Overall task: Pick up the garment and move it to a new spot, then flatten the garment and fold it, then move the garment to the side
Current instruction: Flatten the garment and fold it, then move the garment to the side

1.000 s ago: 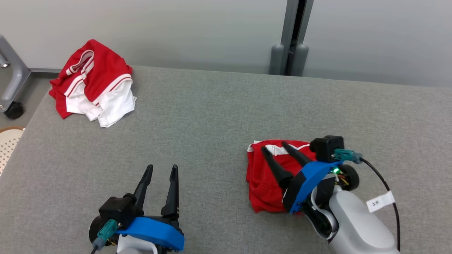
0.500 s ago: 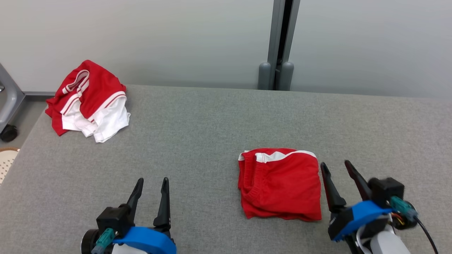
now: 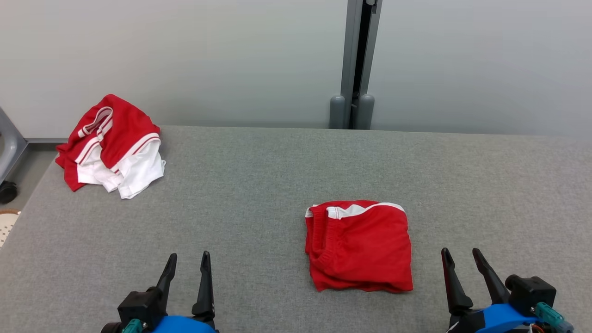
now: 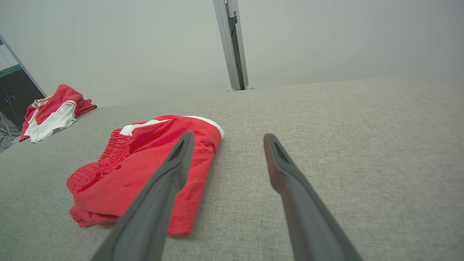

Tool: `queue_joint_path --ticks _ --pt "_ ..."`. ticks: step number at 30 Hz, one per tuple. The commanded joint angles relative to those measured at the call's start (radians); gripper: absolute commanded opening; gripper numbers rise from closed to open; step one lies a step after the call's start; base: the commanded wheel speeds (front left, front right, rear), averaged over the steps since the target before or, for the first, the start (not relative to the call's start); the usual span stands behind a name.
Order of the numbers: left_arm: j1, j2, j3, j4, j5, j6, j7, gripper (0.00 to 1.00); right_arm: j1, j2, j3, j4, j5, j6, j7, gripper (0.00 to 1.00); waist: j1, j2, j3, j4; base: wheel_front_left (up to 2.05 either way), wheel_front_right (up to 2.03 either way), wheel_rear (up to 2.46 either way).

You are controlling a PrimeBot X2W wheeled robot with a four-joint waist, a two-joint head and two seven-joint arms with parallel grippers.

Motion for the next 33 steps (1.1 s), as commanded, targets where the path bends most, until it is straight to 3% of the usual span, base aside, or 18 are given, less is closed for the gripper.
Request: queue_joint_path --ticks 1,21,33 --pt "0.011 -0.002 0.006 -0.004 0.006 -0.004 -0.004 1.00 0.014 0.001 0.001 -0.002 -0.005 0.000 -0.005 1.00 0.0000 -0.0001 0.000 -0.001 0.00 0.00 0.00" --pt "-0.001 -0.018 0.008 0.022 0.025 -0.016 -0.004 1.00 -0.052 0.001 0.022 0.037 -0.049 0.000 0.018 1.00 0.0000 -0.0001 0.007 0.002 0.00 0.00 0.00" --pt "-0.042 -0.031 0.015 0.019 0.033 -0.010 -0.003 1.00 -0.241 0.000 -0.014 0.135 -0.126 0.000 0.331 1.00 0.0000 -0.0001 0.078 0.072 0.00 0.00 0.00"
